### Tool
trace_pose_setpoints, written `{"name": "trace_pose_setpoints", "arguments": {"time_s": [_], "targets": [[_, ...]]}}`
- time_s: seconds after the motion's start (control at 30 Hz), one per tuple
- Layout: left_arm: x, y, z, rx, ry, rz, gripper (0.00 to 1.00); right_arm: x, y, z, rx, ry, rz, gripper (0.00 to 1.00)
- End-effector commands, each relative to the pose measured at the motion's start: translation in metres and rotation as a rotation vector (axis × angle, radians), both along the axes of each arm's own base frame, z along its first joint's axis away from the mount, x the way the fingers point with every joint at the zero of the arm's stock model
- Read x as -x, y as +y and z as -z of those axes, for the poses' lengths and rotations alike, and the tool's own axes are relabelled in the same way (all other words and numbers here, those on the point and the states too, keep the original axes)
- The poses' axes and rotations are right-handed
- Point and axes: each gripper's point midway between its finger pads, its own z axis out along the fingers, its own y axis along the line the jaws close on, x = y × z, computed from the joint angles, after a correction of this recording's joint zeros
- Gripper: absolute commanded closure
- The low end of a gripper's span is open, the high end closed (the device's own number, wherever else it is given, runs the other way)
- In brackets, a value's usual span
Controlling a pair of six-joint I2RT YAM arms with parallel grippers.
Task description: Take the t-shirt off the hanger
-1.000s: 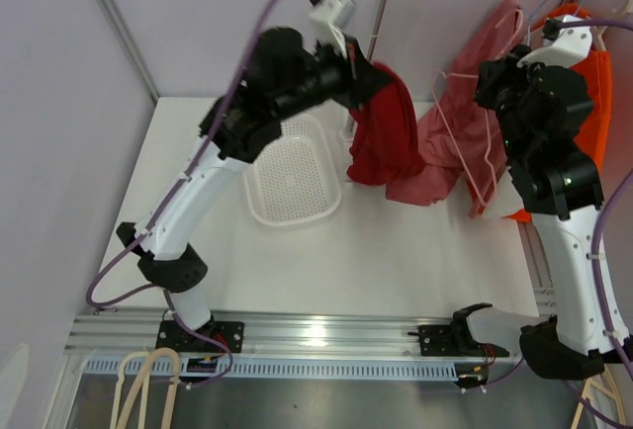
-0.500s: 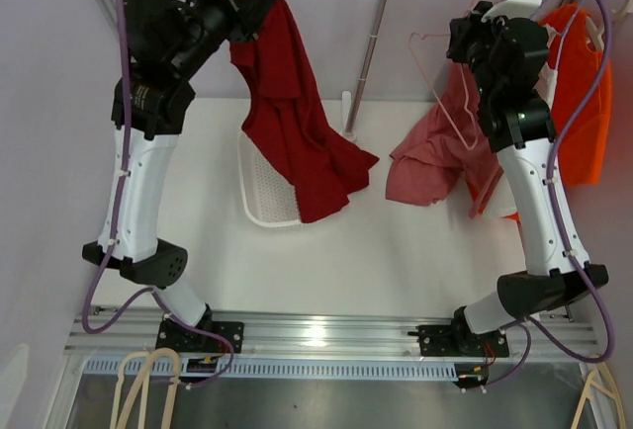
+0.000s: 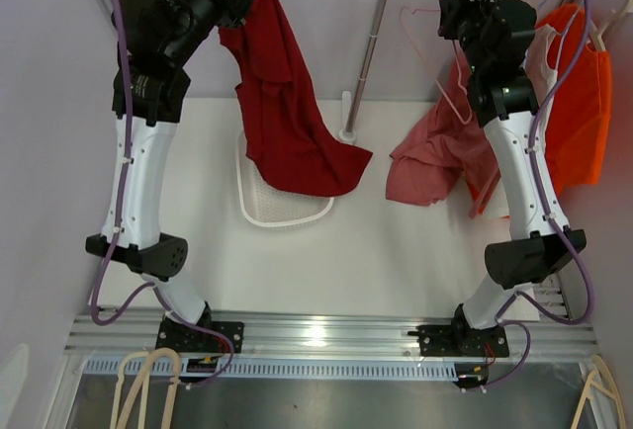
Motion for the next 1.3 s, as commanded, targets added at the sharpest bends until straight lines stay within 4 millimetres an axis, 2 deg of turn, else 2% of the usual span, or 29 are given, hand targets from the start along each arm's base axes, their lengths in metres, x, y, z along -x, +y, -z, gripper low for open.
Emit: {"name": "trace_pose_setpoints", "arguments": {"time_s": [0.0,0.07,0.1,0.13,0.17,0.2,0.23,0.27,0.3,0.33,0.37,0.4,0.43,0.5,0.53,0.63,0.67,0.73,0.77,0.87,0.93,0.97,1.0,1.07,1.1,1.2,1.27], "targets": [[0.042,0.019,-0.062,0.04,-0.195,-0.04,0.99,0.009,-0.003,-0.046,0.011,-0.141,-0.005,1.0],[0.016,0.014,-0.006,0.054,-0.003,-0.047,0.99,0.004,0.0,-0.042,0.028,-0.139,-0.026,1.0],[0.026,0.018,-0.003,0.082,0.023,-0.049,0.99,0.003,0.0,-0.043,0.033,-0.149,-0.031,1.0],[0.017,0.014,0.032,0.1,0.126,-0.049,0.99,0.0,0.001,-0.04,0.038,-0.149,-0.042,1.0],[0.004,0.014,0.078,0.1,0.235,-0.074,0.99,-0.001,0.001,-0.04,0.042,-0.157,-0.05,1.0],[0.014,0.029,0.08,0.139,0.245,-0.141,0.99,-0.002,0.001,-0.04,0.044,-0.172,-0.056,1.0],[0.015,0.035,0.094,0.173,0.288,-0.178,0.99,-0.004,0.001,-0.04,0.048,-0.177,-0.059,1.0],[0.003,0.036,0.164,0.131,0.422,-0.22,0.99,-0.005,0.0,-0.041,0.047,-0.18,-0.056,1.0],[0.001,0.046,0.177,0.157,0.446,-0.28,0.99,-0.008,0.0,-0.044,0.047,-0.188,-0.056,1.0],[0.0,0.049,0.225,0.126,0.539,-0.315,0.99,-0.011,0.001,-0.042,0.046,-0.175,-0.055,1.0],[-0.003,0.051,0.229,0.129,0.55,-0.33,0.99,-0.013,0.001,-0.042,0.05,-0.173,-0.054,1.0],[-0.003,0.052,0.261,0.117,0.635,-0.354,0.99,-0.022,0.002,-0.035,0.052,-0.155,-0.055,1.0],[-0.01,0.052,0.294,0.093,0.712,-0.375,0.99,-0.021,0.003,-0.042,0.051,-0.161,-0.058,1.0],[-0.015,0.048,0.334,0.069,0.836,-0.375,0.99,-0.025,0.006,-0.039,0.05,-0.155,-0.071,1.0],[-0.022,0.041,0.368,0.04,0.934,-0.356,0.99,-0.029,0.007,-0.037,0.038,-0.147,-0.077,1.0],[-0.024,0.026,0.411,0.012,1.084,-0.303,0.99,-0.036,0.011,-0.032,0.025,-0.143,-0.088,1.0],[-0.024,0.014,0.438,0.004,1.158,-0.246,0.99,-0.037,0.013,-0.031,0.023,-0.144,-0.09,1.0],[-0.026,0.0,0.463,0.018,1.197,-0.179,0.99,-0.043,0.016,-0.025,0.027,-0.134,-0.096,1.0],[-0.024,-0.007,0.484,0.016,1.244,-0.14,0.99,-0.043,0.019,-0.027,0.03,-0.138,-0.096,1.0],[-0.026,-0.019,0.507,0.018,1.292,-0.08,0.99,-0.046,0.023,-0.026,0.032,-0.136,-0.095,1.0],[-0.029,-0.023,0.511,0.013,1.295,-0.054,0.99,-0.048,0.024,-0.026,0.032,-0.137,-0.09,1.0],[-0.028,-0.024,0.514,0.008,1.307,-0.044,0.95,-0.051,0.025,-0.024,0.032,-0.133,-0.092,1.0],[-0.027,-0.028,0.514,0.002,1.301,-0.01,0.73,-0.05,0.026,-0.025,0.033,-0.132,-0.092,1.0],[-0.026,-0.029,0.51,0.002,1.282,-0.003,0.4,-0.051,0.025,-0.023,0.032,-0.125,-0.086,1.0],[-0.028,-0.026,0.497,0.002,1.244,-0.017,0.02,-0.053,0.025,-0.02,0.031,-0.117,-0.083,1.0],[-0.026,-0.021,0.477,-0.015,1.193,-0.06,0.01,-0.056,0.026,-0.013,0.031,-0.1,-0.081,1.0],[-0.024,-0.018,0.446,-0.035,1.112,-0.103,0.01,-0.058,0.028,-0.006,0.03,-0.084,-0.084,1.0]]}}
